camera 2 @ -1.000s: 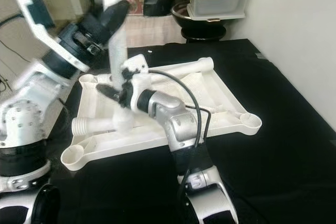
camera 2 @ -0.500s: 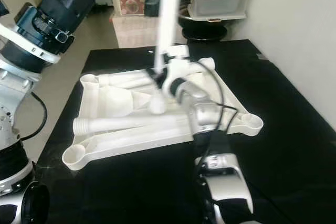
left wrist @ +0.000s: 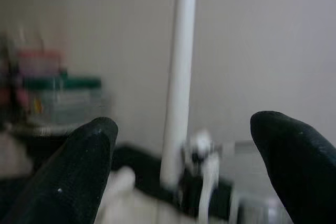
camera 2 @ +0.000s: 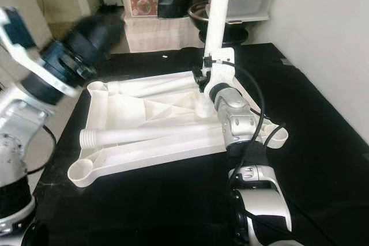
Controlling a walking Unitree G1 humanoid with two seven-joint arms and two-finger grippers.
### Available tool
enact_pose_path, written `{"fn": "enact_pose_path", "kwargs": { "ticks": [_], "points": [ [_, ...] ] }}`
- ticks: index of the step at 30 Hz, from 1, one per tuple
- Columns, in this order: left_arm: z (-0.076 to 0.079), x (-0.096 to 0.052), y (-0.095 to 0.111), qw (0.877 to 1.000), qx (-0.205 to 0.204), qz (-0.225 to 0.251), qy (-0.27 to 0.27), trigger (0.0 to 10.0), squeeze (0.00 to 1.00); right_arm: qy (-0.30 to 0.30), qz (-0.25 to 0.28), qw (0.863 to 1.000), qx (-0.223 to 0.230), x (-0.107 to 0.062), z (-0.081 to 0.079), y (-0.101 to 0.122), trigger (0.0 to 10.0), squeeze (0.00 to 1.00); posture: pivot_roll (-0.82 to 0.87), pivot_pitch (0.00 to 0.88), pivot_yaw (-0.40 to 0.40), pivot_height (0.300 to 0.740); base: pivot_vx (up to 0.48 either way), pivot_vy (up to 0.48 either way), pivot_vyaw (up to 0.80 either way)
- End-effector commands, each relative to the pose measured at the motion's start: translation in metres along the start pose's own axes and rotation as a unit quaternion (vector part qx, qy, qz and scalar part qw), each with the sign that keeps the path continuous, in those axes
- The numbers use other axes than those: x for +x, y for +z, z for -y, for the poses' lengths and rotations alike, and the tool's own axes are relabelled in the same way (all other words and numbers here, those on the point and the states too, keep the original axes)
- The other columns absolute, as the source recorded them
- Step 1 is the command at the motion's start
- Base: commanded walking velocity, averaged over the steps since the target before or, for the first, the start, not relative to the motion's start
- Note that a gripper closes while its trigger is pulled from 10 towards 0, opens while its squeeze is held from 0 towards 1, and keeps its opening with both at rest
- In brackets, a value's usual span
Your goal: Building children table
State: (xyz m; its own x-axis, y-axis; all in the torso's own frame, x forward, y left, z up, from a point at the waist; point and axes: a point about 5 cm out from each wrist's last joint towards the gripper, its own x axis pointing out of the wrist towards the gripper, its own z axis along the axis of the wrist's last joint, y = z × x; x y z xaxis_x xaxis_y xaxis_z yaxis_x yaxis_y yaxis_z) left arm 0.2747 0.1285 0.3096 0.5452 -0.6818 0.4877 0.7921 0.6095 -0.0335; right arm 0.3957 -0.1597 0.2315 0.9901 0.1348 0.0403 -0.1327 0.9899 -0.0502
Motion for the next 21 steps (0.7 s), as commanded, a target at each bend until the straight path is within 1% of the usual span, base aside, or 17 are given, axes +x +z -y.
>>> {"fn": "enact_pose_path", "kwargs": {
  "ticks": [1,2,3,4,5,6,7,9,10,12,13,14,15,18,19,20,21],
  "points": [
    [-0.001,-0.001,-0.006,0.999,0.019,-0.028,-0.003,10.0,0.0,-0.003,0.017,1.0,-0.014,0.002,-0.002,0.008,10.0,0.0,-0.03,0.0,0.03,0.74,0.0,0.0,0.0],
    [-0.001,-0.001,-0.006,0.999,0.019,-0.028,-0.003,10.0,0.0,-0.003,0.017,1.0,-0.014,0.002,-0.002,0.008,10.0,0.0,-0.03,0.0,0.03,0.74,0.0,0.0,0.0],
    [-0.002,-0.001,-0.026,0.993,0.064,-0.095,-0.016,10.0,0.0,-0.018,0.023,0.999,-0.032,0.002,0.002,0.011,10.0,0.0,-0.03,0.0,0.032,0.74,0.0,0.0,0.0],
    [-0.002,-0.004,-0.05,0.981,0.104,-0.162,-0.039,10.0,0.0,-0.028,0.032,0.998,-0.038,0.002,0.006,0.017,10.0,0.0,-0.03,0.0,0.034,0.74,0.0,0.0,0.0],
    [-0.002,-0.007,-0.068,0.965,0.136,-0.213,-0.064,10.0,0.0,-0.037,0.041,0.997,-0.044,0.001,0.01,0.022,10.0,0.0,-0.04,0.0,0.036,0.74,0.0,0.0,0.0],
    [-0.001,-0.011,-0.085,0.95,0.155,-0.253,-0.091,10.0,0.0,-0.041,0.054,0.996,-0.052,0.0,0.013,0.03,10.0,0.0,-0.04,0.0,0.041,0.74,0.0,0.0,0.0],
    [-0.001,-0.011,-0.085,0.95,0.155,-0.253,-0.091,10.0,0.0,-0.041,0.054,0.996,-0.052,0.0,0.013,0.03,10.0,0.0,-0.04,0.0,0.041,0.74,0.0,0.0,0.0],
    [0.0,-0.013,-0.102,0.935,0.166,-0.288,-0.124,10.0,0.0,-0.046,0.073,0.994,-0.062,-0.002,0.016,0.04,10.0,0.0,-0.05,0.0,0.047,0.74,0.0,0.0,0.0],
    [0.0,-0.013,-0.102,0.935,0.166,-0.288,-0.124,10.0,0.0,-0.046,0.073,0.994,-0.062,-0.002,0.016,0.04,10.0,0.0,-0.05,0.0,0.047,0.74,0.0,0.0,0.0],
    [0.0,-0.014,-0.118,0.916,0.183,-0.324,-0.153,10.0,0.0,-0.04,0.088,0.993,-0.068,-0.004,0.017,0.05,10.0,0.0,-0.06,0.0,0.054,0.74,0.0,0.0,0.0],
    [0.0,-0.014,-0.118,0.916,0.183,-0.324,-0.153,10.0,0.0,-0.04,0.088,0.993,-0.068,-0.004,0.017,0.05,10.0,0.0,-0.06,0.0,0.054,0.74,0.0,0.0,0.0],
    [-0.002,-0.014,-0.127,0.907,0.187,-0.339,-0.165,10.0,0.0,-0.035,0.102,0.991,-0.085,-0.007,0.016,0.057,10.0,0.0,-0.07,0.0,0.061,0.74,0.0,0.0,0.0],
    [-0.003,-0.014,-0.132,0.903,0.183,-0.348,-0.172,10.0,0.0,-0.03,0.112,0.988,-0.1,-0.009,0.015,0.062,10.0,0.0,-0.08,0.008,0.064,0.74,0.0,0.0,0.0],
    [-0.003,-0.013,-0.137,0.899,0.18,-0.356,-0.179,10.0,0.0,-0.028,0.119,0.986,-0.109,-0.011,0.015,0.067,10.0,0.0,-0.08,0.018,0.068,0.74,0.0,0.0,0.0],
    [-0.004,-0.012,-0.141,0.896,0.175,-0.365,-0.185,10.0,0.0,-0.027,0.124,0.985,-0.115,-0.012,0.015,0.069,10.0,0.0,-0.08,0.018,0.068,0.74,0.0,0.0,0.0],
    [-0.004,-0.015,-0.146,0.884,0.176,-0.383,-0.204,10.0,0.0,-0.026,0.128,0.984,-0.12,-0.014,0.015,0.073,10.0,0.0,-0.09,0.038,0.076,0.74,0.0,0.0,0.0],
    [-0.004,-0.015,-0.146,0.884,0.176,-0.383,-0.204,10.0,0.0,-0.026,0.128,0.984,-0.12,-0.014,0.015,0.073,10.0,0.0,-0.09,0.038,0.076,0.74,0.0,0.0,0.0]
  ]
}}
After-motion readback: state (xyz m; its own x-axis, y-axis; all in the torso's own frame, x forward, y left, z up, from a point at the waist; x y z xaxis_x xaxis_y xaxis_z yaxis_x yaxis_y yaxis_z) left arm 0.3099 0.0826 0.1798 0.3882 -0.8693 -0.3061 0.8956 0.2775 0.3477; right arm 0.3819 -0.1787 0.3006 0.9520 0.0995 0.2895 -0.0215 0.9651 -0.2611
